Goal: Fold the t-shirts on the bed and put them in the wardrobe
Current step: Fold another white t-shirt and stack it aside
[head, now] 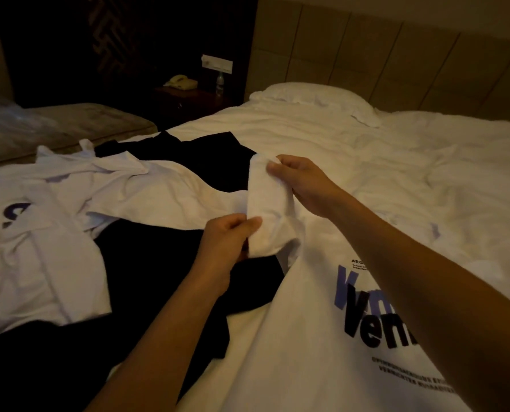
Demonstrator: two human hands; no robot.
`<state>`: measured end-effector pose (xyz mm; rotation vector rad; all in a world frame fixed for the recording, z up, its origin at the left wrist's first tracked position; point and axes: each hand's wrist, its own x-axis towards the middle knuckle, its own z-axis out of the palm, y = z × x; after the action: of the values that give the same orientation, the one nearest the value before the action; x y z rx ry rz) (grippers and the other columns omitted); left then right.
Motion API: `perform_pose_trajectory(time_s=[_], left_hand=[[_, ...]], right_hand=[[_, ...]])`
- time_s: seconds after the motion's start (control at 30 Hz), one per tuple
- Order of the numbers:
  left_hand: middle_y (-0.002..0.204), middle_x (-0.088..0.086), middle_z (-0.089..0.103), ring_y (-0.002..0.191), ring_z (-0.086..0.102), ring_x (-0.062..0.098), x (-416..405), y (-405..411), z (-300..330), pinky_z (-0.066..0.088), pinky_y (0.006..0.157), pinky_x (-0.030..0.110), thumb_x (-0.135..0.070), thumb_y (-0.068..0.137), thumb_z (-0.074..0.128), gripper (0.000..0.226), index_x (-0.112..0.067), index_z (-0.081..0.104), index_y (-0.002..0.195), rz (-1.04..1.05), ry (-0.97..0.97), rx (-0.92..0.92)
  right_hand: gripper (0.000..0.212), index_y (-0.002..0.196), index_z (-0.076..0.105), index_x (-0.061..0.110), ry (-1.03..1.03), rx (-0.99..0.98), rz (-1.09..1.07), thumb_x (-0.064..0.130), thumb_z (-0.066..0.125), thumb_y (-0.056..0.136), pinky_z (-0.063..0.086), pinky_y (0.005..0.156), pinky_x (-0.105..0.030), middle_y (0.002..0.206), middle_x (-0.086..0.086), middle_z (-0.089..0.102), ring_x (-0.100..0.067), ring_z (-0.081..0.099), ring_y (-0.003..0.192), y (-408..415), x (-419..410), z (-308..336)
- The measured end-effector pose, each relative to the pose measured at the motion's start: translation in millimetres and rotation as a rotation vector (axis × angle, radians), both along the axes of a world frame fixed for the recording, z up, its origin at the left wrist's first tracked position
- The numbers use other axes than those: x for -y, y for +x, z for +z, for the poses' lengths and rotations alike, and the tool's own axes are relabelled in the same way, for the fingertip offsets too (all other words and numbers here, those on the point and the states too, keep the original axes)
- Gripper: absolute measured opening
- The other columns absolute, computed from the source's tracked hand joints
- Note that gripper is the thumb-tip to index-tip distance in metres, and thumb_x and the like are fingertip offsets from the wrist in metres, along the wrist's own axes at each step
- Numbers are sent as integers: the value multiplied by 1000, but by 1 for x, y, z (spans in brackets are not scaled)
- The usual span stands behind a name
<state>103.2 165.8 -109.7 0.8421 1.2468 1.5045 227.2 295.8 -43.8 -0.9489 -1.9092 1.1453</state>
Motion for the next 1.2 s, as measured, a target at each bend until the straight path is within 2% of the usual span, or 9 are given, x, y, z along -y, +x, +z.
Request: perform_pose_trajectory(time_s=[0.1, 0.27, 0.5, 0.6, 0.67, 0.73, 0.87, 0.97, 1.2], left_hand=[[95, 15, 70, 94, 66, 34, 5, -8, 10, 55, 88, 53, -21, 95, 58, 16, -11, 67, 87, 153, 68, -25], [78, 9, 65, 72, 64, 28, 10, -28, 12, 57, 65, 53, -24, 97, 53, 19, -11, 62, 85, 399, 158, -360], [66, 6, 59, 66, 63, 28, 3, -37, -9, 57, 63, 53, -31, 93, 57, 33, -13, 52, 65, 364, -6, -444], [68, 5, 63, 65, 65, 28, 1, -41, -13, 57, 62, 53, -30, 88, 67, 27, -11, 62, 69, 312, 3, -476], [71, 5, 66, 68, 66, 27, 0, -43, -16, 58, 62, 53, -26, 87, 69, 19, -12, 65, 75, 289, 16, -483], [73, 4, 67, 67, 67, 24, 0, -45, -17, 58, 60, 51, -22, 87, 70, 12, -13, 66, 79, 267, 22, -458], [81, 6, 71, 53, 65, 12, 4, -44, -9, 55, 47, 30, -11, 88, 69, 3, -10, 68, 90, 201, 28, -323], [83, 1, 73, 69, 69, 14, 7, -34, 2, 56, 57, 24, -8, 88, 68, 6, -14, 71, 88, 170, 104, -246], [86, -9, 74, 80, 68, 2, 24, 15, 27, 51, 70, 11, -8, 88, 69, 11, -16, 73, 95, 126, 405, -300]], right_hand=[[27, 86, 68, 13, -10, -41, 3, 39, 71, 80, 41, 76, -38, 85, -7, 61, -23, 56, 82, -14, -4, 4], [16, 73, 65, 21, 24, -6, 0, 22, 72, 87, 44, 63, -26, 66, 6, 61, -10, 56, 64, -44, -12, 4], [25, 86, 65, 15, -121, 451, 6, 40, 67, 91, 45, 48, -22, 70, -2, 59, -12, 56, 54, -84, -14, -24], [38, 86, 64, 14, -60, 682, 4, 52, 61, 91, 39, 46, -20, 69, 0, 56, -13, 52, 54, -97, -14, -24], [32, 99, 66, 14, 13, 716, 33, 45, 62, 93, 39, 42, -18, 70, 0, 57, -10, 53, 52, -99, -16, -25], [23, 104, 67, 12, 51, 548, 8, 33, 63, 95, 42, 44, -18, 68, 1, 57, -7, 54, 50, -99, -18, -24], [18, 83, 66, 17, 51, 79, -114, 30, 63, 95, 50, 63, -19, 78, 0, 60, -9, 57, 68, -95, -19, -10], [18, 79, 69, 24, 33, -89, -197, 35, 64, 92, 51, 85, -38, 87, -2, 66, -21, 61, 85, -78, -20, 3], [17, 82, 70, 24, 47, -336, -352, 30, 62, 95, 48, 82, -30, 85, 5, 66, -13, 60, 86, 4, -1, 17]])
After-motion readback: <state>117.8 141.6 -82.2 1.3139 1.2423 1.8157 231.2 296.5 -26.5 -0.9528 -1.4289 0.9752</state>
